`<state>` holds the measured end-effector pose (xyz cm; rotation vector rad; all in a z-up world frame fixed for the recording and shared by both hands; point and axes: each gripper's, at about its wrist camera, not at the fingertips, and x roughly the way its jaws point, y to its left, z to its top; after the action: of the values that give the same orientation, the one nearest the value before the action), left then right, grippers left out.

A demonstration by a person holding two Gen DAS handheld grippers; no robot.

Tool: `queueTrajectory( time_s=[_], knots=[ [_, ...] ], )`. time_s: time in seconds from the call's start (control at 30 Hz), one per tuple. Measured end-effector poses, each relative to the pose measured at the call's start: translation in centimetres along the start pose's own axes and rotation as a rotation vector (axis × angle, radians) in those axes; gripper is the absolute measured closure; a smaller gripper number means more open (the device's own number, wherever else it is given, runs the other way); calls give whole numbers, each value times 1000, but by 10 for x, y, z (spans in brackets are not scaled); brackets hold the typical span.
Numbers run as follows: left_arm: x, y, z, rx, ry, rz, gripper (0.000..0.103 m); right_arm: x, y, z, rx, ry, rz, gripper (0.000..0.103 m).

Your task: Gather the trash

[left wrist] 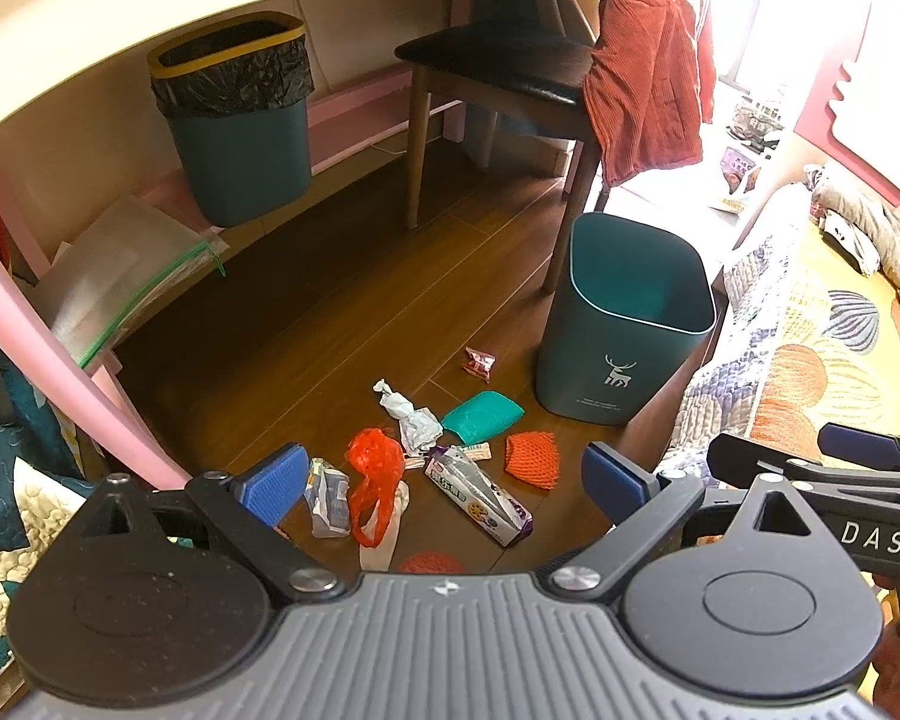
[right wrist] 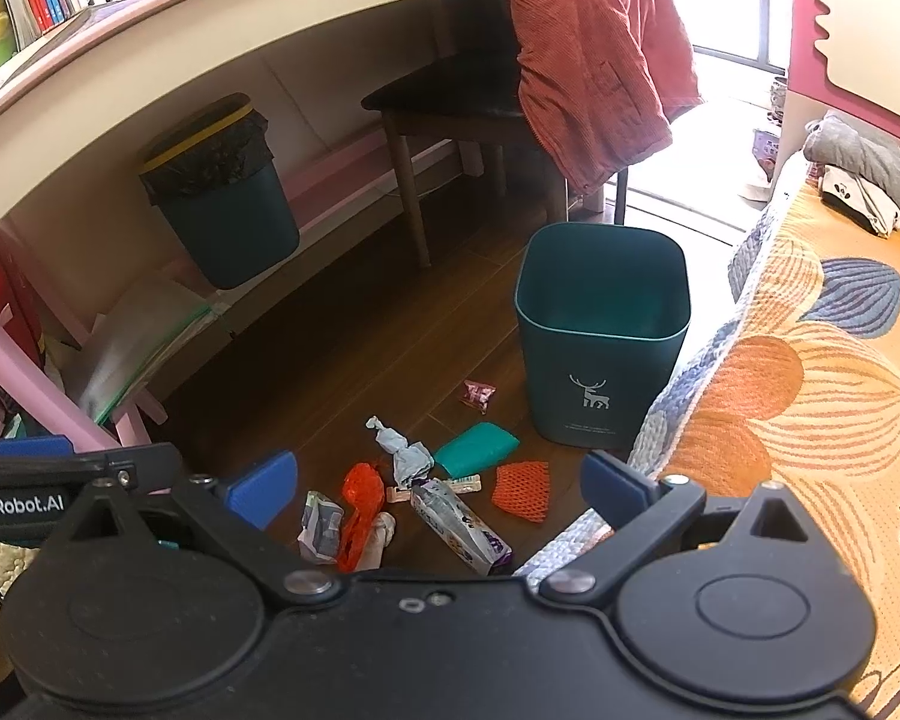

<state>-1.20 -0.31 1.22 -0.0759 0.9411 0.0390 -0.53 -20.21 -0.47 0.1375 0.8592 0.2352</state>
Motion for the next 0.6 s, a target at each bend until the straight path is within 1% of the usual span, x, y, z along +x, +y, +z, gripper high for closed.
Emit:
queueTrajectory(
  time_s=[0.6],
  knots=[
    [-1,0,0,-2,1,2,5,0,0,-1,-3,2,7,2]
  ],
)
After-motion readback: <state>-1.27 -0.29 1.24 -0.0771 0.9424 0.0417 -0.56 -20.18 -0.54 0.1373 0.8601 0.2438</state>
